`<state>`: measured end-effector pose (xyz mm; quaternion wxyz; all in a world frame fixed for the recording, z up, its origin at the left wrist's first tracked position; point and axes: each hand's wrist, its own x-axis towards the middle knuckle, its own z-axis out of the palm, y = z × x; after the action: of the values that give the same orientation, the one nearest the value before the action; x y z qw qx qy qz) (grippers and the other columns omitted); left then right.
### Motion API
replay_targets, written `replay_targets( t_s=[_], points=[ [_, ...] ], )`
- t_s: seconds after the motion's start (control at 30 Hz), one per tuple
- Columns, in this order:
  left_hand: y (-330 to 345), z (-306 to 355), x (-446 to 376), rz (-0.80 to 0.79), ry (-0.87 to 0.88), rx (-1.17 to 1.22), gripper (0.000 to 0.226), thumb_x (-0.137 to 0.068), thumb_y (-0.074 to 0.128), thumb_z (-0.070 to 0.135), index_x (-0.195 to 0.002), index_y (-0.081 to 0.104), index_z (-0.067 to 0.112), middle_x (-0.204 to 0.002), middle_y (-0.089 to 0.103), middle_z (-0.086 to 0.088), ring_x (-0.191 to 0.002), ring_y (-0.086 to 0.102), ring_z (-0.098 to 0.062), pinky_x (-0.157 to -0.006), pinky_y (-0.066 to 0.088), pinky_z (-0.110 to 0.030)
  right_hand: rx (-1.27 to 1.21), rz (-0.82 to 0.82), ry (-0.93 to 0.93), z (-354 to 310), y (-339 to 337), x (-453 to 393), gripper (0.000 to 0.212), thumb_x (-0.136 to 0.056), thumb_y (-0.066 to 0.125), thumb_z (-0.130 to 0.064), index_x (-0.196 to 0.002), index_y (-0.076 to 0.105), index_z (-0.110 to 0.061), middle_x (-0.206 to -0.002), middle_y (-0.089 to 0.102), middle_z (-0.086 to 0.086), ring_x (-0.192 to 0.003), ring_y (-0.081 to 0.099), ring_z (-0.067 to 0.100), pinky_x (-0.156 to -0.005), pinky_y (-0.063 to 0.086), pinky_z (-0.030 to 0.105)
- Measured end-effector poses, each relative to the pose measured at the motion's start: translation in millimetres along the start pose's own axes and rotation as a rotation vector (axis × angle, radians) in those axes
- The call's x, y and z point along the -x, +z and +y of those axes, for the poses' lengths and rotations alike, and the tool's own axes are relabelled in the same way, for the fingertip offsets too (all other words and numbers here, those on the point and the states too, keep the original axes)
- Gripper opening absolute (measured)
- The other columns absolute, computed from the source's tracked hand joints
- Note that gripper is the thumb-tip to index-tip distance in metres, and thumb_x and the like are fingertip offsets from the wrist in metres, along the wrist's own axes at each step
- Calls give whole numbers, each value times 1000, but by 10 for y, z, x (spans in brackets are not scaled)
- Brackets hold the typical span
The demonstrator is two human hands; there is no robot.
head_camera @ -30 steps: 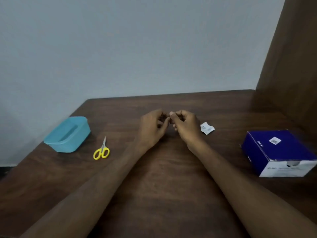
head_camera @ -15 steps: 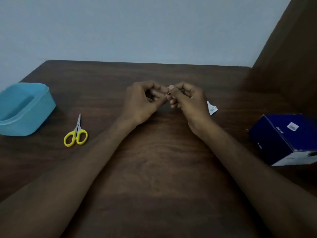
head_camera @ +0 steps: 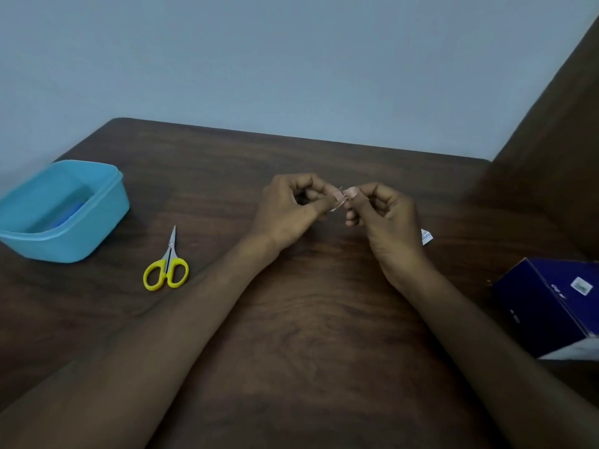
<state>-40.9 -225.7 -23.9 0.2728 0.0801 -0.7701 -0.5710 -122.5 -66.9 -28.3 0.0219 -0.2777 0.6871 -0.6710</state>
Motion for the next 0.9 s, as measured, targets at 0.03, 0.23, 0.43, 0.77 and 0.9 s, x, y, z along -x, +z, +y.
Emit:
replay_targets(
  t_s=[0.03, 0.23, 0.43, 0.77, 0.9],
  points=[
    [-3, 11, -6, 7, -19, 38, 8, -91, 87, 22, -90, 84, 15, -77, 78, -1, -78, 78, -17, -74, 66, -36, 52, 6, -55, -12, -7, 5, 14, -103, 70, -16, -93, 75, -7, -77, 72, 2, -66, 65, 10, -66, 56, 28],
    [24, 33, -30, 102, -121, 206, 8, -95, 82, 13, -89, 80, 8, -72, 73, -7, -73, 75, -13, -68, 62, -25, 529, -107, -616, -170, -130, 74, 8, -101, 76, -17, -95, 79, -12, -89, 72, -1, -79, 67, 15, -71, 53, 33],
    [-2, -14, -30, 129, -112, 194, 10, -97, 80, 14, -90, 80, 8, -71, 74, -1, -69, 74, -13, -71, 61, -27, 567, -226, -701, -129, -81, 114, 6, -95, 82, -15, -99, 81, -11, -93, 72, 0, -79, 64, 6, -73, 52, 21],
    [66, -83, -24, 168, 23, -46, 7, -97, 79, 24, -94, 76, 18, -80, 78, 1, -77, 79, -16, -79, 68, -44, -33, 76, 59, -20, -39, -2, 13, -99, 71, -3, -111, 69, -9, -98, 83, 7, -85, 79, 22, -87, 65, 44],
    [74, -94, -24, 104, 47, -142, 4, -95, 80, 23, -97, 76, 23, -84, 79, 5, -78, 78, -12, -80, 66, -36, -39, 15, 74, 1, -9, 9, 14, -107, 57, -3, -118, 64, -8, -102, 83, 8, -89, 81, 26, -87, 65, 39]
  ],
)
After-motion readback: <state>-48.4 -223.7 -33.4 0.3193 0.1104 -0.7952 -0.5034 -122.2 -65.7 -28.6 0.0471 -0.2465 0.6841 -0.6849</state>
